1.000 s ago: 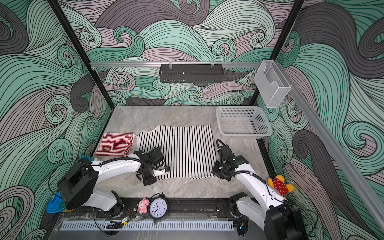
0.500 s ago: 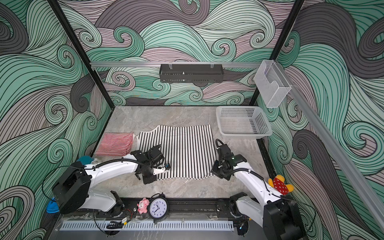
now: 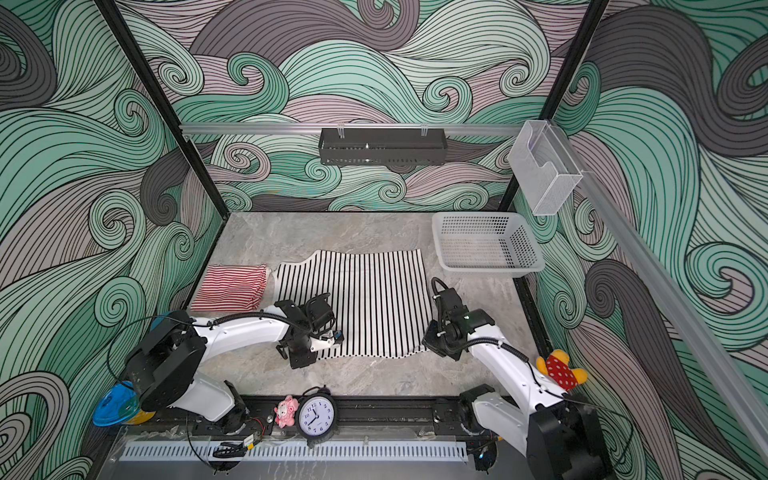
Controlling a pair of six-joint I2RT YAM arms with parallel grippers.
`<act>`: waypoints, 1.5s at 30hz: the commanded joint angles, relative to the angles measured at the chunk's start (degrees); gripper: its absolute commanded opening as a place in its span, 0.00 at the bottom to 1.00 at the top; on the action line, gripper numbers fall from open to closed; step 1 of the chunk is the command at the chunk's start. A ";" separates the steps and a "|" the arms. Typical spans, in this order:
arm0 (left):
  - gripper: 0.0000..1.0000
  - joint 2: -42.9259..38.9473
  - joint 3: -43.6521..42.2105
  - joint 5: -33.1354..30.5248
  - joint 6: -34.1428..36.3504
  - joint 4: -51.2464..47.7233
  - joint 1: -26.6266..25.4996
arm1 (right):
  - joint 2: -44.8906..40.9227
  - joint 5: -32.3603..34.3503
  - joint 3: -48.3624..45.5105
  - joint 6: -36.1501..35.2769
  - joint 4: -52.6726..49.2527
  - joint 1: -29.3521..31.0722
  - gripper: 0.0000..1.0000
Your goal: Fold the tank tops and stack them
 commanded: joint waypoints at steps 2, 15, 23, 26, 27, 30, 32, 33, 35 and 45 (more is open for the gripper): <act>0.21 3.71 -0.53 -1.44 0.99 0.19 -3.11 | -0.38 0.95 1.91 -0.71 -1.87 0.27 0.00; 0.00 -0.86 3.17 4.23 2.25 -8.09 -3.88 | -5.95 2.17 4.34 -1.57 -8.59 0.10 0.00; 0.00 -5.26 7.54 9.87 3.06 -16.30 -4.72 | -12.16 2.01 6.35 -0.75 -14.56 0.10 0.00; 0.00 -6.01 7.93 8.25 2.88 -16.47 -4.55 | -11.81 1.50 7.37 -0.66 -14.51 0.10 0.00; 0.00 -6.18 7.86 7.39 2.96 -16.21 -4.33 | -11.17 1.71 7.77 -0.93 -14.33 0.10 0.00; 0.00 -6.18 8.00 4.57 3.63 -15.02 -3.44 | -8.60 2.09 9.55 -1.95 -13.57 -0.08 0.00; 0.00 -5.81 8.46 3.36 4.87 -14.58 -2.20 | -6.65 2.24 10.95 -2.76 -12.80 -0.40 0.00; 0.00 -5.44 8.98 2.66 5.51 -14.39 -1.57 | -5.48 2.29 11.70 -3.25 -12.31 -0.68 0.00; 0.00 -4.36 10.38 1.98 6.98 -14.33 -0.07 | -3.16 2.39 13.23 -4.22 -11.30 -1.21 0.00; 0.00 3.19 17.70 1.43 13.78 -13.88 8.57 | 9.60 1.65 18.50 -10.01 -5.69 -5.08 0.00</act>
